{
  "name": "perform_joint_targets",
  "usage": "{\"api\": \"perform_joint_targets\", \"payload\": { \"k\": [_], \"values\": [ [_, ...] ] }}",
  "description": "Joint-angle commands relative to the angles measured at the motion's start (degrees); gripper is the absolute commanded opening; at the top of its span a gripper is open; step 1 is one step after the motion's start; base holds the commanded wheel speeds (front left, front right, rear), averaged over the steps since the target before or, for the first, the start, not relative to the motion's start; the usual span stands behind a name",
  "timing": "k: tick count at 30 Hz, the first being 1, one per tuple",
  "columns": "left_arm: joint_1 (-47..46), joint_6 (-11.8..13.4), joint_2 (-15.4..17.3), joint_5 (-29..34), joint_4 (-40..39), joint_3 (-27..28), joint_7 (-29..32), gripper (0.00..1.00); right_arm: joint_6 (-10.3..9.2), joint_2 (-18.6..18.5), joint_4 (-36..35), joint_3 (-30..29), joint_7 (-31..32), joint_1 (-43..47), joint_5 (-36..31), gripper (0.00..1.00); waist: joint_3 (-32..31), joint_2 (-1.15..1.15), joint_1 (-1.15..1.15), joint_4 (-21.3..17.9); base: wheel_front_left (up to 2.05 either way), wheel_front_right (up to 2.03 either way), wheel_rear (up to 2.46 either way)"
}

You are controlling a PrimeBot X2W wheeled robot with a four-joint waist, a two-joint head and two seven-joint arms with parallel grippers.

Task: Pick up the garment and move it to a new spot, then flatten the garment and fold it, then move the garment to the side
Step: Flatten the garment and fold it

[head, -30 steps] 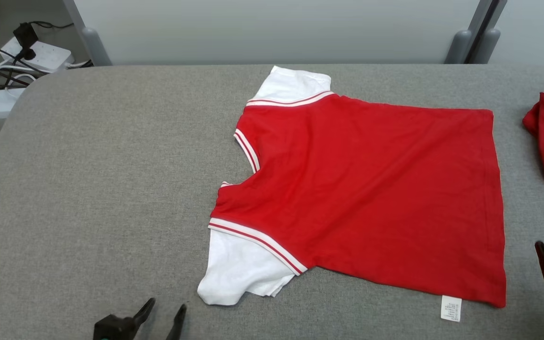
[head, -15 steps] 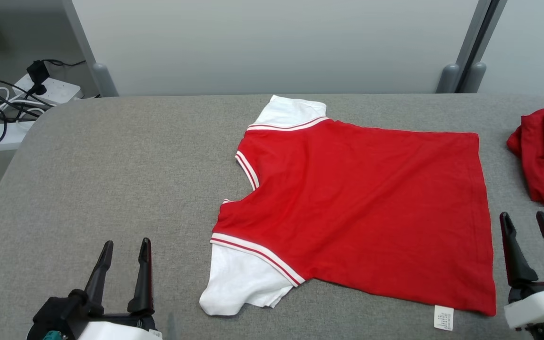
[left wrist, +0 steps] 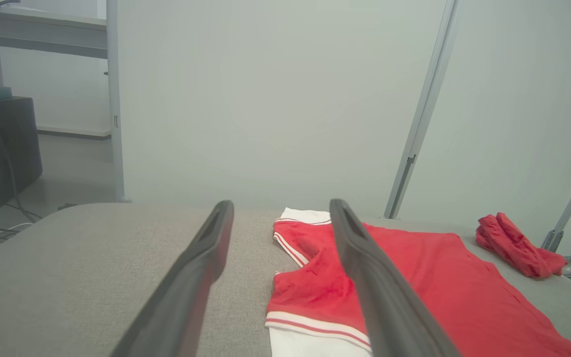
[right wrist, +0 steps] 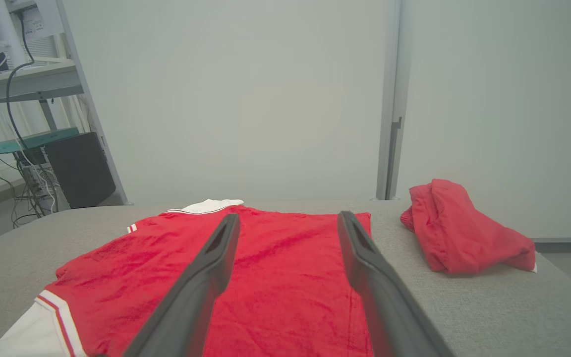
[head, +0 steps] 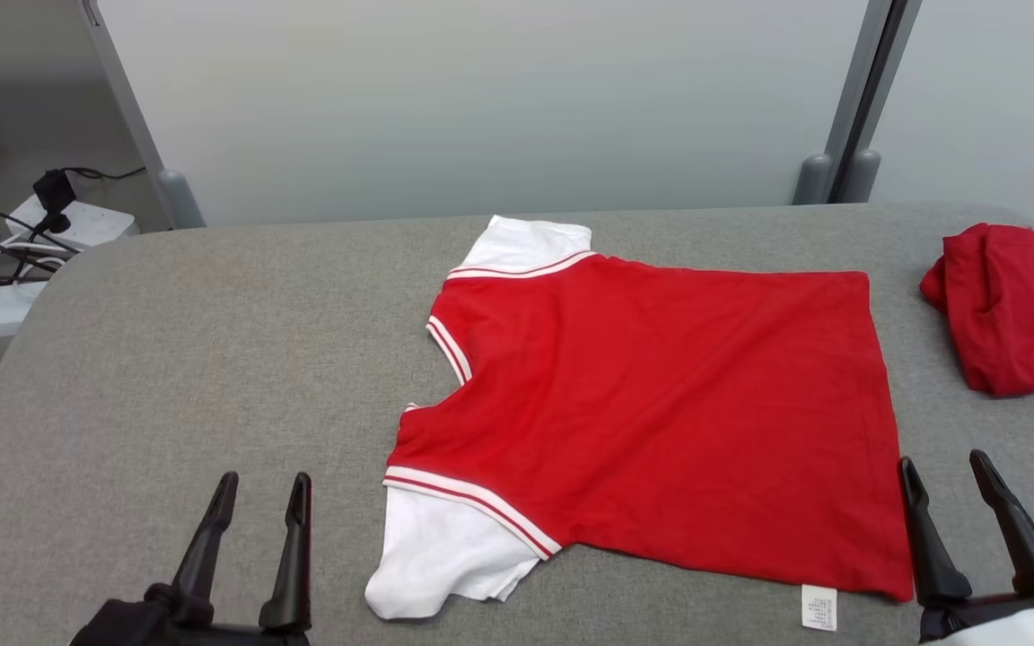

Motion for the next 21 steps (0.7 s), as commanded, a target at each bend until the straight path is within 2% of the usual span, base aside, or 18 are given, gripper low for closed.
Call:
{"api": "perform_joint_targets", "payload": {
  "k": [1,4,12,21],
  "values": [
    [-1.02,-0.41,0.11,1.05,-0.96,2.24,-0.33,1.00,-0.16,-0.75,-1.90,0.78,-0.75,-0.21,-0.36,1.00,-0.42,0.00,0.00,-0.23,0.00,0.00,0.00],
    [0.16,-0.61,0.02,1.69,-0.17,2.69,-0.33,1.00,-0.16,-0.27,-2.28,0.32,-0.75,1.46,0.12,1.00,-0.99,0.00,0.00,-0.53,0.00,0.00,0.00],
    [1.82,0.58,-0.02,8.58,0.54,1.12,-0.33,1.00,-0.16,0.38,-2.48,-0.53,-0.75,3.21,0.61,1.00,-1.61,0.00,0.00,-0.98,0.00,0.00,0.00],
    [1.44,2.04,-0.03,7.19,2.09,0.66,-0.33,1.00,-0.16,0.31,-2.16,-0.54,-0.75,3.15,0.41,1.00,-1.30,0.00,0.00,-0.61,0.00,0.00,0.00]
  ]
}}
